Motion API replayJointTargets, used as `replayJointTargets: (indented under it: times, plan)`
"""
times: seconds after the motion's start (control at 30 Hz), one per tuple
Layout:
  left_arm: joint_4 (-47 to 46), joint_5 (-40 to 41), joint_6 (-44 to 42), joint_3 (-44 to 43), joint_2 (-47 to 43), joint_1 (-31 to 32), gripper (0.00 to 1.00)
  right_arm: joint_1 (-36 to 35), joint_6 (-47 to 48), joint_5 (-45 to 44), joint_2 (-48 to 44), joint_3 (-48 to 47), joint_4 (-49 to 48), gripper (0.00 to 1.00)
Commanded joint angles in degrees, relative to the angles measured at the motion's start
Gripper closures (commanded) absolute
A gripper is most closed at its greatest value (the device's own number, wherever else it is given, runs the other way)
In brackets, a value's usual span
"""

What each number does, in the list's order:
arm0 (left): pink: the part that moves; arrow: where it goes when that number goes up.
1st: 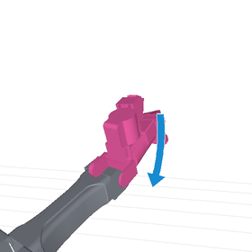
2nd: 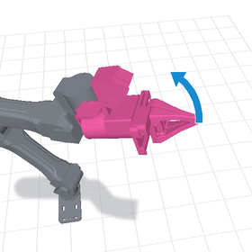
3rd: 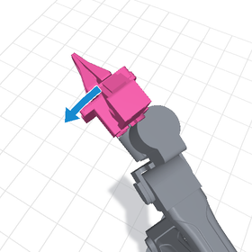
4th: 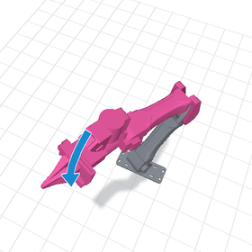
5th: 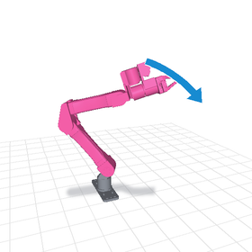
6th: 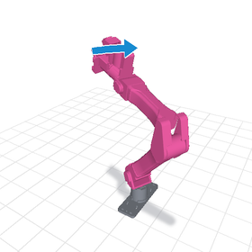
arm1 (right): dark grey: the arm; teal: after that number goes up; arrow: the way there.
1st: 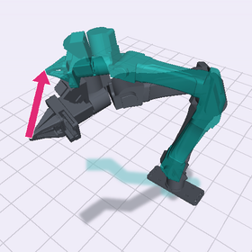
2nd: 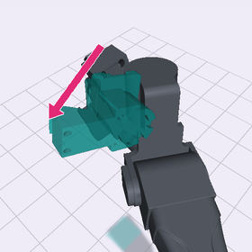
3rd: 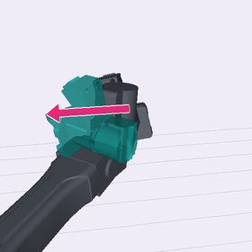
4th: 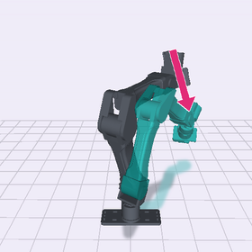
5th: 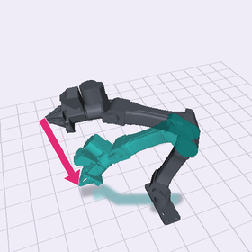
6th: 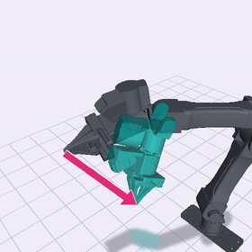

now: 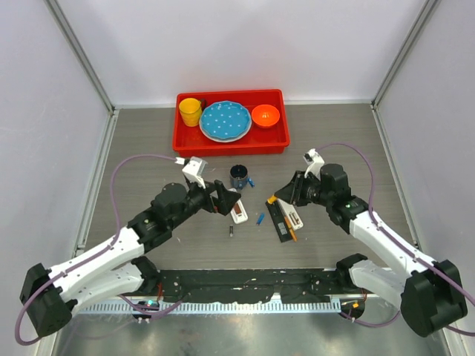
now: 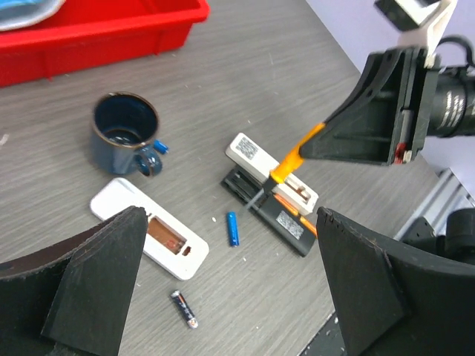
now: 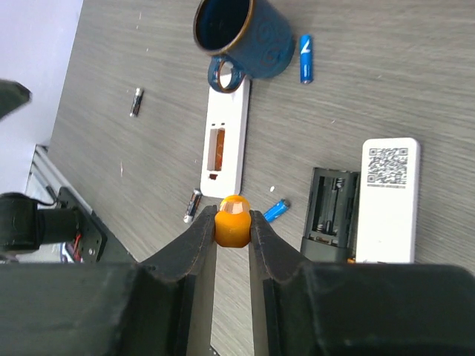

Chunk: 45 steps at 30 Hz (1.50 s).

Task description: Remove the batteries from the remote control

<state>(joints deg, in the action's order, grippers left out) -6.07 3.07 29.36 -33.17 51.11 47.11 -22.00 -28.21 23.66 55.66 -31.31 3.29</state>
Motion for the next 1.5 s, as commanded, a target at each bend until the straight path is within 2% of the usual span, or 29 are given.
replayJointTargets:
  times: [0.0, 0.43, 0.6, 0.77, 0.97, 1.03, 1.07, 1.27, 1.47]
  plan:
    - [3.5, 6.4, -2.4, 0.5, -3.7, -0.3, 0.0, -0.2, 0.8, 8.7, 4.3, -2.4, -5.4, 0.99]
    - [4.0, 5.0, 1.1, 2.1, 0.9, -0.4, 0.0, -0.4, -1.1, 14.4, 10.7, -1.8, -7.2, 0.99]
    - [2.8, 3.3, 0.3, 0.5, 5.4, -0.3, 0.0, -0.9, 0.5, 14.8, 13.4, -1.6, -3.8, 0.98]
    - [5.9, 3.7, 0.1, -2.4, 7.1, -0.3, 0.0, -1.8, 1.7, 16.4, 21.2, -2.2, -3.9, 0.92]
    - [4.1, 3.9, 2.8, 1.1, 2.6, -0.4, 0.0, -4.6, 2.5, 14.9, 29.3, -6.4, -3.6, 0.83]
    - [3.2, 4.4, 3.1, 2.0, 0.7, -0.3, 0.0, -5.4, 2.1, 13.5, 29.7, -6.9, -3.7, 0.8]
    - [3.1, 4.6, 3.1, 2.5, 0.2, -0.3, 0.01, -5.7, 2.0, 13.1, 29.8, -7.4, -4.0, 0.75]
    - [3.9, 5.1, 3.4, 2.0, -0.2, -0.4, 0.0, -6.1, 1.2, 9.4, 29.6, -8.2, -3.9, 0.6]
    - [3.4, 4.6, 5.3, 1.4, 0.8, -0.4, 0.0, -6.3, 0.2, 8.3, 29.6, -9.0, -5.2, 0.53]
